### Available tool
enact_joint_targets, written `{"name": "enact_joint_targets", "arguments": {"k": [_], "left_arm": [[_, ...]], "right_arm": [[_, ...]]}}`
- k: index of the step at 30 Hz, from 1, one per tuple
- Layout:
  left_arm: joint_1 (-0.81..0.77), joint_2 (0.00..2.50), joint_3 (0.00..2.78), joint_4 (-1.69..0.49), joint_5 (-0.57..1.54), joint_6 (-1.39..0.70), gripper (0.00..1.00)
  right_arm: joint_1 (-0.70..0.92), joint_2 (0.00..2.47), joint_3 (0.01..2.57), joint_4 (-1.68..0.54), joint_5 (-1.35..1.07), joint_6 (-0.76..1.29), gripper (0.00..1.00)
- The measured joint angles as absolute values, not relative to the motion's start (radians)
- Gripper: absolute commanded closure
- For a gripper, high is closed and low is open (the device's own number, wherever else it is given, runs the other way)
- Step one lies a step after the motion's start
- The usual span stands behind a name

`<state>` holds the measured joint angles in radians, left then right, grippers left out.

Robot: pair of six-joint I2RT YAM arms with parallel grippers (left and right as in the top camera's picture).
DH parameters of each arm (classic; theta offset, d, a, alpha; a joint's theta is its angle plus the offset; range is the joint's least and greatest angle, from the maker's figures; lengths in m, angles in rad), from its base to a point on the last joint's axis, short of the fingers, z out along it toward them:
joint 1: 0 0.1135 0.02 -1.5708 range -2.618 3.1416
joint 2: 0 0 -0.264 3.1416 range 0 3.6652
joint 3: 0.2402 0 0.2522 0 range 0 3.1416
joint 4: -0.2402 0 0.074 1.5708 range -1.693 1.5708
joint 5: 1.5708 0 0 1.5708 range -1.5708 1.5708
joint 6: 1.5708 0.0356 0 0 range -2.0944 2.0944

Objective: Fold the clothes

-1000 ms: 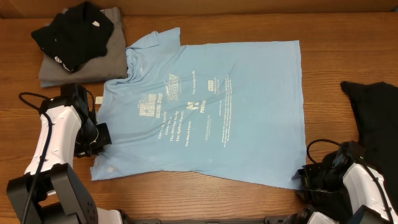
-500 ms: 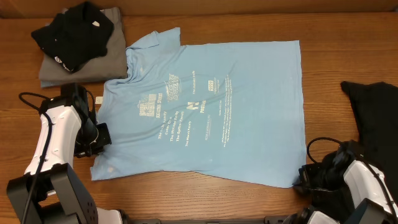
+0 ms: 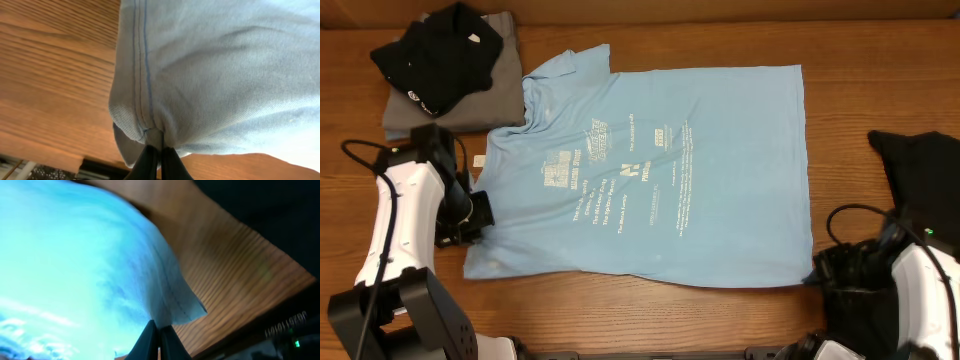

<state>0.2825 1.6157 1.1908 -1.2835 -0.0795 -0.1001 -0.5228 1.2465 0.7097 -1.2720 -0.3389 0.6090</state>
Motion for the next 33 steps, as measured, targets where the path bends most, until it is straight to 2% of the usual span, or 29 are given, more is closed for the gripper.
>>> {"name": "enact_joint_targets", "arguments": {"k": [6,9,26,33], "left_arm": [[0.282,1.616,1.293,-1.381,-0.084,-0.097,0.96],[0.282,1.616,1.297,-1.393,-0.087,-0.097,0.96],[0.282,1.616,1.297,-1.409,-0.079,-0.097,0.96],[0.282,1.616,1.289,-1.28,-0.063,-0.097,0.96]], "right_arm": [[-0.523,1.151,0.928,-1.422,-0.339,0.553,0.96],[-0.499,1.135,1.04,-1.42,-0.331,0.517,0.96],[-0.387,1.27,1.045,-1.333,-0.322,0.5,0.96],[-0.384,1.271,1.045,-1.314,-0.321,0.5,0.96]]}}
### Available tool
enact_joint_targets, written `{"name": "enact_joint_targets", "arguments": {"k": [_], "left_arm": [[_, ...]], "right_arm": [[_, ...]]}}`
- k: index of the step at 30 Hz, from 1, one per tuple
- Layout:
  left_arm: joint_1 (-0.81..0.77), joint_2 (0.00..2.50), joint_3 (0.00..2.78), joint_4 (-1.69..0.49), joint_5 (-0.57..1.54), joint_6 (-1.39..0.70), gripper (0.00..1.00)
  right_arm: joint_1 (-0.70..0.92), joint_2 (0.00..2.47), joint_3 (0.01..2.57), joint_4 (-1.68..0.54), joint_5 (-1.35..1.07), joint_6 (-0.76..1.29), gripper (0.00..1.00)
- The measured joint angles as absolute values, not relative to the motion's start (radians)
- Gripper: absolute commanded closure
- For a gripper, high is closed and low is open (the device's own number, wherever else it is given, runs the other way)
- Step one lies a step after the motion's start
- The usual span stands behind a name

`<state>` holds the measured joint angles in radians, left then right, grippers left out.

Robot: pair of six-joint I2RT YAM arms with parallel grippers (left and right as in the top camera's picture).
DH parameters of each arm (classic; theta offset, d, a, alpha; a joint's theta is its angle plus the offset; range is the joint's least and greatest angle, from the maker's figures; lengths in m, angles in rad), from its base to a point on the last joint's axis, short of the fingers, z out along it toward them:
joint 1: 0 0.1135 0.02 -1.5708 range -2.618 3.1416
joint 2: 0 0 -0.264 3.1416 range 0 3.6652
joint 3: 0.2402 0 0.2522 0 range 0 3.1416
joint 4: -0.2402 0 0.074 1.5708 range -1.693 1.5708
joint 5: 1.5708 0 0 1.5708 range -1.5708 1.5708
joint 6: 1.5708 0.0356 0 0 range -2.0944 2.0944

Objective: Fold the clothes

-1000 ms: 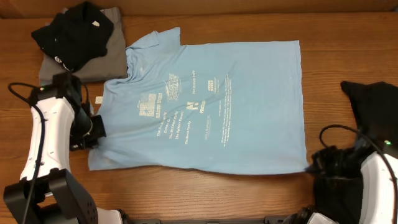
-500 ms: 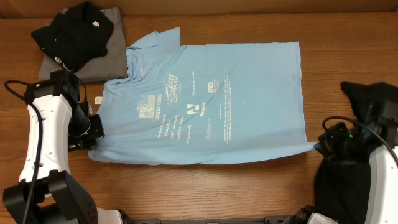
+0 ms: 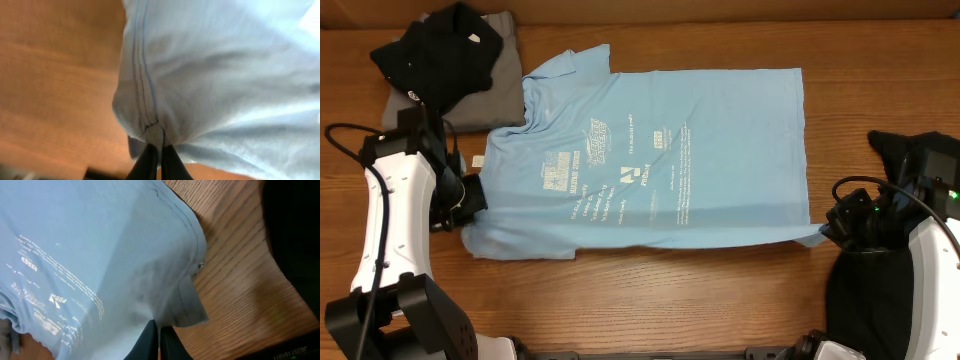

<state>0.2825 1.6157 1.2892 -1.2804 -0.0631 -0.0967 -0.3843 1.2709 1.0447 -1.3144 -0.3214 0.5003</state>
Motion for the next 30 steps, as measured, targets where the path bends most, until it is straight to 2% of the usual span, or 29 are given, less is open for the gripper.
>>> {"name": "enact_joint_targets", "arguments": {"k": [7,9,12,20,24,26,30], "left_arm": [[0.282,1.616,1.264,-1.175,-0.019,-0.097,0.94],[0.282,1.616,1.261,-1.154,-0.013,-0.096,0.81],[0.279,1.616,1.25,-1.136,-0.01,-0.095,0.69],[0.274,1.616,1.153,-1.184,-0.011,-0.095,0.67],[0.274,1.616,1.061,-1.135,-0.004,-0.097,0.53],[0.274,1.613,0.997,-1.07,0.004,-0.098,0.51],[0.274,1.612,0.886,-0.962,0.007,-0.099,0.54]], "right_arm": [[-0.384,1.271,1.045,-1.262,-0.323,0.501,0.95],[-0.384,1.271,1.045,-1.242,-0.323,0.501,0.95],[-0.384,1.271,1.045,-1.227,-0.324,0.501,0.95],[-0.384,1.271,1.045,-1.217,-0.324,0.501,0.95],[-0.384,1.271,1.045,-1.206,-0.324,0.501,0.95],[-0.384,1.271,1.045,-1.199,-0.324,0.501,0.95],[-0.384,1.271,1.045,-1.197,-0.324,0.501,0.95]]}}
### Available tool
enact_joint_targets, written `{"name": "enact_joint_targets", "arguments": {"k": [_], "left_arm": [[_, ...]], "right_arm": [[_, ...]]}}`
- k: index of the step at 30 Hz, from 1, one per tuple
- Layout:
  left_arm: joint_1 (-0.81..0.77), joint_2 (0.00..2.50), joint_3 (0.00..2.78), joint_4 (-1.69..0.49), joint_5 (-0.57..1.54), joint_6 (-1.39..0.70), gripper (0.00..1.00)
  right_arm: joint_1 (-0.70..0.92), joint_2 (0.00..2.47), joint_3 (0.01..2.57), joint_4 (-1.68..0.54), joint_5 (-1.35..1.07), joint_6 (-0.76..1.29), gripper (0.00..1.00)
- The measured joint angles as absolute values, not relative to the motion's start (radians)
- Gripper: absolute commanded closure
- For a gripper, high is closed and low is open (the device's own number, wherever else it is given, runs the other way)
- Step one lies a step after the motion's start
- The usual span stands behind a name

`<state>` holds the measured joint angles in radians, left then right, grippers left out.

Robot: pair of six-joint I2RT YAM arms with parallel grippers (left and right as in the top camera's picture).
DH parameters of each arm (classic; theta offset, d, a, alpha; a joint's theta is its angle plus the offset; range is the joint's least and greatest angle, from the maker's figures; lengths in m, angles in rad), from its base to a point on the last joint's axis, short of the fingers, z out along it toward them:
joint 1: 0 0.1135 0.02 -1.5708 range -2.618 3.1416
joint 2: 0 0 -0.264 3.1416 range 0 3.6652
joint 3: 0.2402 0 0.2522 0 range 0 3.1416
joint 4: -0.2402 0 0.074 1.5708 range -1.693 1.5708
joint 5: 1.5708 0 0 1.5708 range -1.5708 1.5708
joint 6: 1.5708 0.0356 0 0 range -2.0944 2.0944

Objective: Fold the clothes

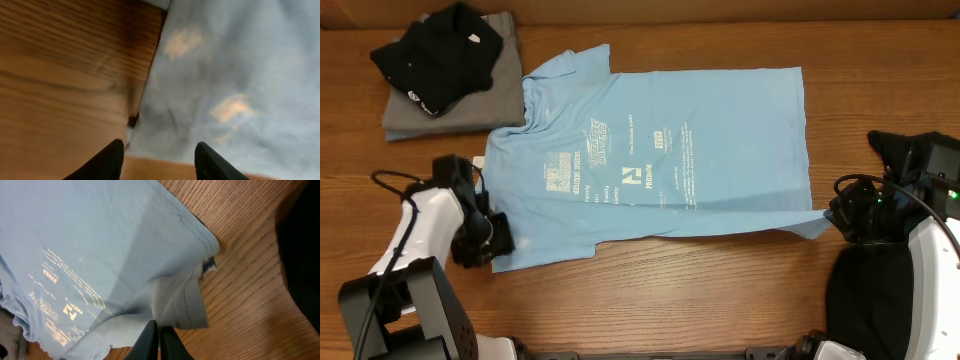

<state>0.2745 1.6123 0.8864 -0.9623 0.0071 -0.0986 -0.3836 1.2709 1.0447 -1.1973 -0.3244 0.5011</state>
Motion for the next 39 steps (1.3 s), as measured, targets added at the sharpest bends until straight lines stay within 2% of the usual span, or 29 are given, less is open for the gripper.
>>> {"name": "enact_joint_targets", "arguments": {"k": [2,3,5,6,11,15,26,32,39], "left_arm": [[0.274,1.613,0.839,-0.9,0.008,-0.102,0.6],[0.274,1.613,0.819,-0.873,0.008,-0.104,0.69],[0.274,1.608,0.797,-0.839,0.003,-0.104,0.93],[0.274,1.603,0.792,-0.836,-0.001,-0.104,0.96],[0.275,1.599,0.79,-0.846,-0.011,-0.105,0.96],[0.275,1.603,0.814,-0.949,-0.011,-0.105,0.96],[0.275,1.605,1.189,-1.301,-0.01,-0.105,0.96],[0.275,1.605,1.3,-1.33,-0.01,-0.105,0.96],[0.275,1.605,1.316,-1.235,-0.004,-0.105,0.96]], "right_arm": [[-0.384,1.271,1.045,-1.196,-0.325,0.501,0.95],[-0.384,1.271,1.045,-1.196,-0.325,0.501,0.95],[-0.384,1.271,1.045,-1.196,-0.325,0.501,0.95],[-0.384,1.272,1.045,-1.196,-0.325,0.501,0.95],[-0.384,1.272,1.045,-1.196,-0.324,0.509,0.95],[-0.384,1.272,1.045,-1.192,-0.324,0.516,0.95],[-0.384,1.272,1.045,-1.185,-0.329,0.494,0.96],[-0.384,1.273,1.045,-1.102,-0.352,0.471,0.96],[-0.384,1.273,1.045,-0.971,-0.363,0.492,0.96]]}}
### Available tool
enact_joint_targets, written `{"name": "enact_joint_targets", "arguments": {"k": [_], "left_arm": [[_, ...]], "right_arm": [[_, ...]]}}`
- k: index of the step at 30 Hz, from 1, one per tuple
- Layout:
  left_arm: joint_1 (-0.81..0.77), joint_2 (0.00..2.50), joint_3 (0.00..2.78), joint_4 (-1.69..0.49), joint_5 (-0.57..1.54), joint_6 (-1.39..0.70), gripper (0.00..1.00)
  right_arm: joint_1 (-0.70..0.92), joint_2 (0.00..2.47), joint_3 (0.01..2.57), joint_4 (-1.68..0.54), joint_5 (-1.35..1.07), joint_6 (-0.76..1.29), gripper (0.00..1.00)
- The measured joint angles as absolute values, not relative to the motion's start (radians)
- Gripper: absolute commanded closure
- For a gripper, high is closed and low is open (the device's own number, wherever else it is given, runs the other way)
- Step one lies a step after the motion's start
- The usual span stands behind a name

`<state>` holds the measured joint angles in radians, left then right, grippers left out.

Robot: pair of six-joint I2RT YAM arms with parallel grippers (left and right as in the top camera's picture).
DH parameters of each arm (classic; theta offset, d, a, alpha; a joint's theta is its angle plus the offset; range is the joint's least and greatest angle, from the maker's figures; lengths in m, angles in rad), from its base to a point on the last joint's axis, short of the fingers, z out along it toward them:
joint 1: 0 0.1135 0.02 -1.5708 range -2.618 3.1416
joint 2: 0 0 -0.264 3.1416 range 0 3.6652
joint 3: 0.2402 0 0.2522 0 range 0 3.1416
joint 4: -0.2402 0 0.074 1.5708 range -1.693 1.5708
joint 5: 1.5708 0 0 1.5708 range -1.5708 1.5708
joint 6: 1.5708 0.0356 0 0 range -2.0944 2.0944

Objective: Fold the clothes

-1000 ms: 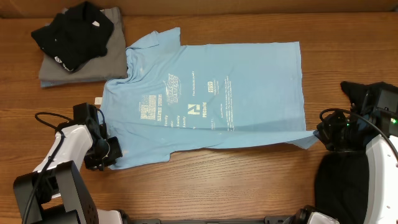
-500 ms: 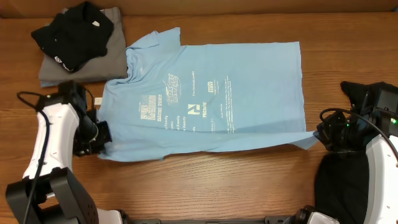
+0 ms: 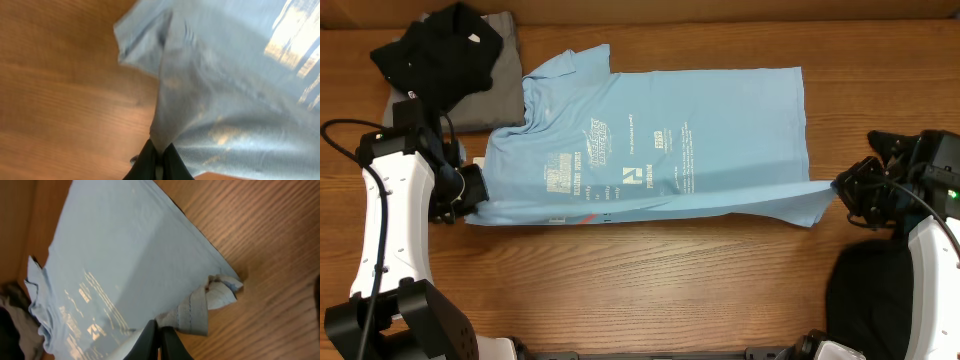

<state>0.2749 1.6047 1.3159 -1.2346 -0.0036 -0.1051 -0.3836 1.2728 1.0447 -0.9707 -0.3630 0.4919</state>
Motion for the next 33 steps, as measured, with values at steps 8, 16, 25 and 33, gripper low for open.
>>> {"name": "enact_joint_targets", "arguments": {"k": [8,16,25,33], "left_arm": [[0.274,1.605,1.316,-1.105,0.019,-0.105,0.95],[0.274,1.605,1.316,-1.039,0.027,-0.105,0.96],[0.269,1.605,1.316,-0.994,0.039,-0.105,0.96],[0.232,1.605,1.316,-0.963,0.042,-0.105,0.96]], "right_arm": [[-0.354,1.318,1.045,-0.867,-0.367,0.521,0.95],[-0.259,1.453,1.045,-0.762,-0.385,0.525,0.95],[-0.209,1.535,1.045,-0.606,-0.386,0.524,0.83],[-0.209,1.546,1.045,-0.535,-0.368,0.527,0.89]]}}
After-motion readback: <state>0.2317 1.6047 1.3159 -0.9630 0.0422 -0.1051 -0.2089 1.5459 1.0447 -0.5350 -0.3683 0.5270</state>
